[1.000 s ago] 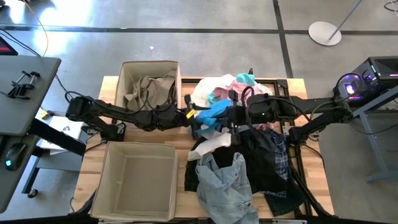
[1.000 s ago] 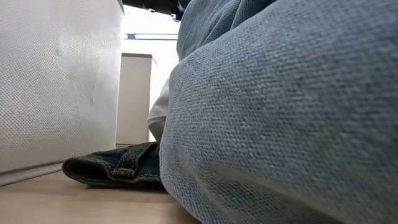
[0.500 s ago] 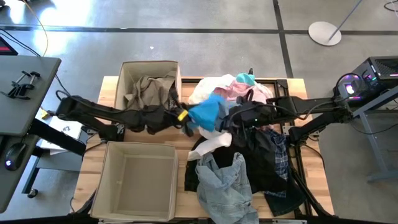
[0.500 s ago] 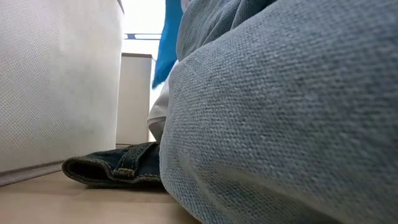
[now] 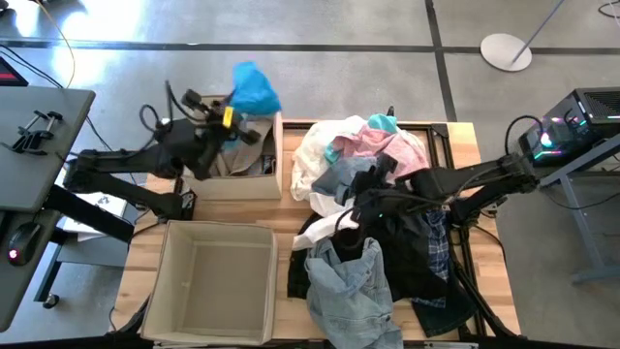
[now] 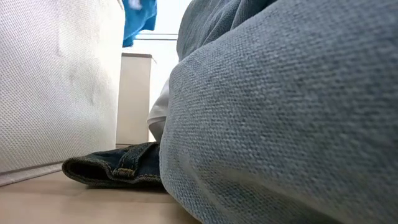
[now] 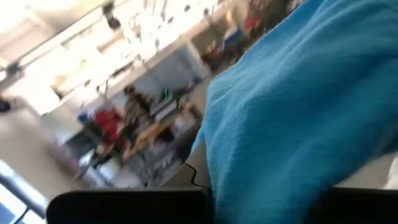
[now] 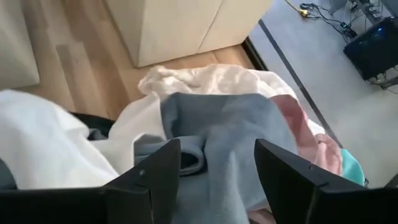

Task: Sort clothes
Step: Put the blue underwear into the top brown laundry organizer

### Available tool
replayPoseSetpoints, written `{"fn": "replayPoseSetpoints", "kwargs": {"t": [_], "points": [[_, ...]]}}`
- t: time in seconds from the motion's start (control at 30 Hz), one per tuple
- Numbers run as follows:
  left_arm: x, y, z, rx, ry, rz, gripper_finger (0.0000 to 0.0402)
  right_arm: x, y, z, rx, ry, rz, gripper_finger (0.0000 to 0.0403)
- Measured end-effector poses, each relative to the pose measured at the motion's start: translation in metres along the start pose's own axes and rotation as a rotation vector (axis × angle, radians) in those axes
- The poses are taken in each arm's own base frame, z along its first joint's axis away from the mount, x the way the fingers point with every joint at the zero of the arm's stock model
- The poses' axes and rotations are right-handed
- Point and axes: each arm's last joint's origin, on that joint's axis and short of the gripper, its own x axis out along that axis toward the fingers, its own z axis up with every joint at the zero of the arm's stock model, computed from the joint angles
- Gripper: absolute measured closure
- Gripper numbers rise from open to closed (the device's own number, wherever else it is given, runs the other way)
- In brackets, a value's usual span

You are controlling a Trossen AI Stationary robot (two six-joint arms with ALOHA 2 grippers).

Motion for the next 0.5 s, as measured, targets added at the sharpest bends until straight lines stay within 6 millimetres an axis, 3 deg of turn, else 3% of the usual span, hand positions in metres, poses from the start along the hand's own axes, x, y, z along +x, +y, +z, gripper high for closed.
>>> {"fn": "replayPoseSetpoints", "kwargs": {"t": [0.1,0.3,0.5], "points": [[0.012,0.004,-0.026,-0.013,0.104,-0.040,0.0396,0.004,0.010,-0.002,-0.030,0.014,-0.002,0.0208],[0.034,-0.001,-0.082,-0.280,0.445,-0.536,0.0396,0.009,0.025,-0.005,-0.058,0.020,0.004,0.0208],[0.051,-0.010,-0.115,-0.303,0.784,-0.681,0.0394,0.008,0.032,-0.005,-0.064,0.011,0.013,0.0208]]}}
